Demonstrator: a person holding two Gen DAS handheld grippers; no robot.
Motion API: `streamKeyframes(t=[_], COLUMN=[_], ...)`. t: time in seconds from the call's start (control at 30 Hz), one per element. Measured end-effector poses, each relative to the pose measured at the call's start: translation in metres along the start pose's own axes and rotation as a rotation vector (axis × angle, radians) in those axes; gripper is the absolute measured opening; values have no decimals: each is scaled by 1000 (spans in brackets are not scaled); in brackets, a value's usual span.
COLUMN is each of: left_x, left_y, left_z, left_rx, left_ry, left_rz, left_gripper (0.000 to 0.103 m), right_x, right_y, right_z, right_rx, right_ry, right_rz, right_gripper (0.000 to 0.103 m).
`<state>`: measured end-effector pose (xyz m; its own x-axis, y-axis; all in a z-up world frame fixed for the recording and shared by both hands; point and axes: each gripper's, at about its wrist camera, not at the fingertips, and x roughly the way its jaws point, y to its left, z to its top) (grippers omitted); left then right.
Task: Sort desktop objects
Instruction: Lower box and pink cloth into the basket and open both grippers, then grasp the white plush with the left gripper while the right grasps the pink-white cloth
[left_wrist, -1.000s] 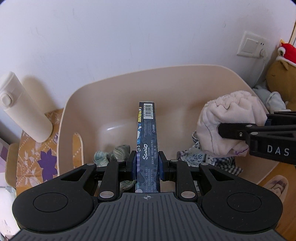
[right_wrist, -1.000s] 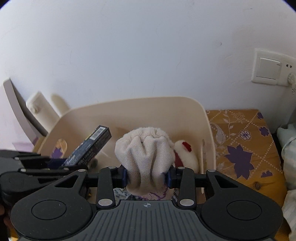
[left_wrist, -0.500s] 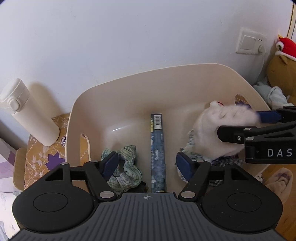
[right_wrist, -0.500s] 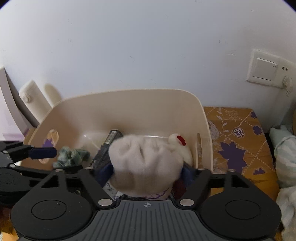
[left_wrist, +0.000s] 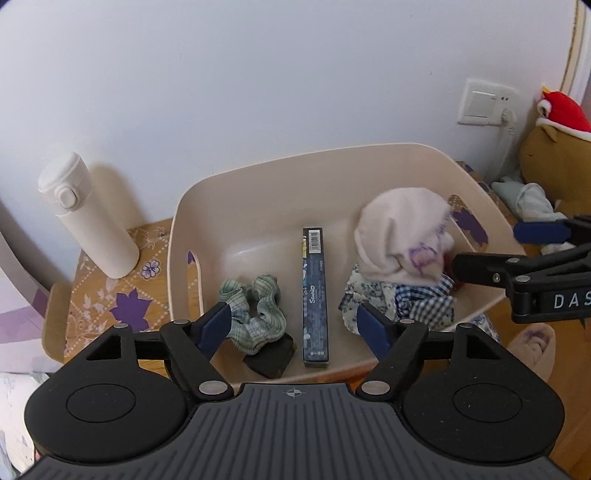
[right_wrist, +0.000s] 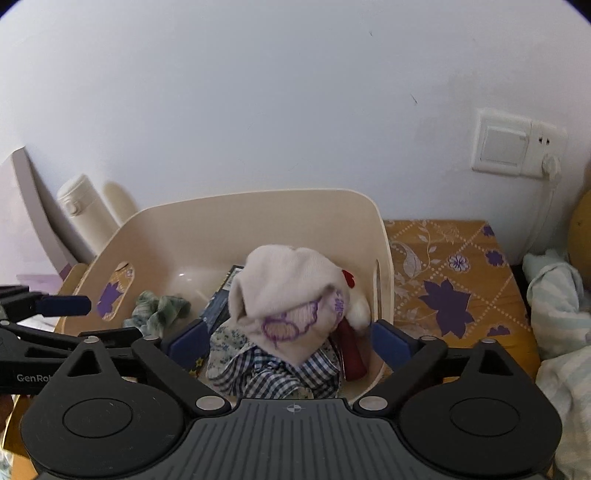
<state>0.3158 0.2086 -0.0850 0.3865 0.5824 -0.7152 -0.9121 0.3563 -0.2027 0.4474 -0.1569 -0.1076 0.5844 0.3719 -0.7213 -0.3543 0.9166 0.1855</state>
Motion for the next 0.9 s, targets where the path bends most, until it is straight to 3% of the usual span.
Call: streamKeyframes(t=[0.3, 0.5, 0.9], left_x=[-44, -61, -57], left_y=[-12, -20, -18], left_z=[-19, -50, -137], left_rx=[-19, -38, -141], left_ry=[-30, 9, 169], left_rz=[-48, -71, -77], left_gripper=[81, 81, 81], right_x=[-45, -71, -63], right_y=[-8, -22, -57], right_z=[-8, -22, -79], right_rx=[5, -18, -33], right_ry=[-68, -81, 63], right_rz=[17, -4, -80], right_gripper=[103, 103, 103])
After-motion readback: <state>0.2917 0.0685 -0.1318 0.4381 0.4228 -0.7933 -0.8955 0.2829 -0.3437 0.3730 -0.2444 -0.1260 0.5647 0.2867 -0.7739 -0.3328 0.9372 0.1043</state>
